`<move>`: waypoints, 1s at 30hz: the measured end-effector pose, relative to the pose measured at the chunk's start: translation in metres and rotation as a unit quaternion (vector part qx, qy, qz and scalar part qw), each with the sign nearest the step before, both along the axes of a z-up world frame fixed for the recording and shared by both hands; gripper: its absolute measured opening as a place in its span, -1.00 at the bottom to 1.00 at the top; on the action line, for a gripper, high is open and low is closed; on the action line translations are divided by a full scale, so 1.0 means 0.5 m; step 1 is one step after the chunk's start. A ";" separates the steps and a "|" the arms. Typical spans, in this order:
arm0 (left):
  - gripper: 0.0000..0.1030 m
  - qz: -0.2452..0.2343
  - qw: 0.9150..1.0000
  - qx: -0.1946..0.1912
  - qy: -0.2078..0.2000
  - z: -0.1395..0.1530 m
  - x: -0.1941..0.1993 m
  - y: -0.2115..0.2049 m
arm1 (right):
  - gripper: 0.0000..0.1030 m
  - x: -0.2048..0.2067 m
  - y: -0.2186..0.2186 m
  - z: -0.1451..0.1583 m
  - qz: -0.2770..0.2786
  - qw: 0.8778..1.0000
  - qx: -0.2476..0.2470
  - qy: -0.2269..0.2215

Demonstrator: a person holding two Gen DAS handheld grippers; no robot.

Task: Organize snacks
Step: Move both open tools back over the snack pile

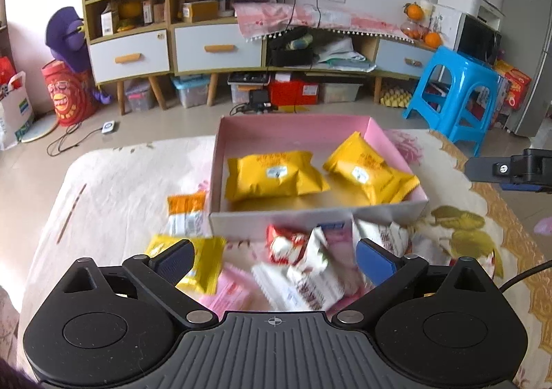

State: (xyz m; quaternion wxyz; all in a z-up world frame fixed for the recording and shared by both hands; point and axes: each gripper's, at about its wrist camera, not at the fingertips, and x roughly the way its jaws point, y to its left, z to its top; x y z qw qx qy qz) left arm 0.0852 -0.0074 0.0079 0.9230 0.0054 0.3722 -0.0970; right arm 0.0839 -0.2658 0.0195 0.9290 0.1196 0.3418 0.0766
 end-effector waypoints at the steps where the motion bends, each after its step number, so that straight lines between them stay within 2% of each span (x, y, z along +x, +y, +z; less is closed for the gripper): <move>1: 0.96 0.000 1.000 0.000 0.000 -0.003 -0.009 0.003 | 0.81 -0.006 -0.001 -0.002 0.001 1.000 -0.003 -0.002; 9: 0.97 -0.015 0.999 0.017 0.027 -0.038 -0.061 0.027 | 0.83 -0.047 -0.006 -0.031 0.018 0.999 -0.044 -0.008; 15: 0.97 -0.017 0.998 0.022 0.049 -0.064 -0.097 0.043 | 0.85 -0.070 -0.009 -0.064 0.032 0.997 -0.074 0.005; 22: 0.97 -0.020 0.997 0.026 0.073 -0.103 -0.133 0.046 | 0.85 -0.095 0.004 -0.105 0.066 0.991 -0.113 0.039; 30: 0.97 -0.045 0.992 0.037 0.113 -0.149 -0.150 0.023 | 0.85 -0.113 0.015 -0.154 0.091 0.982 -0.139 0.086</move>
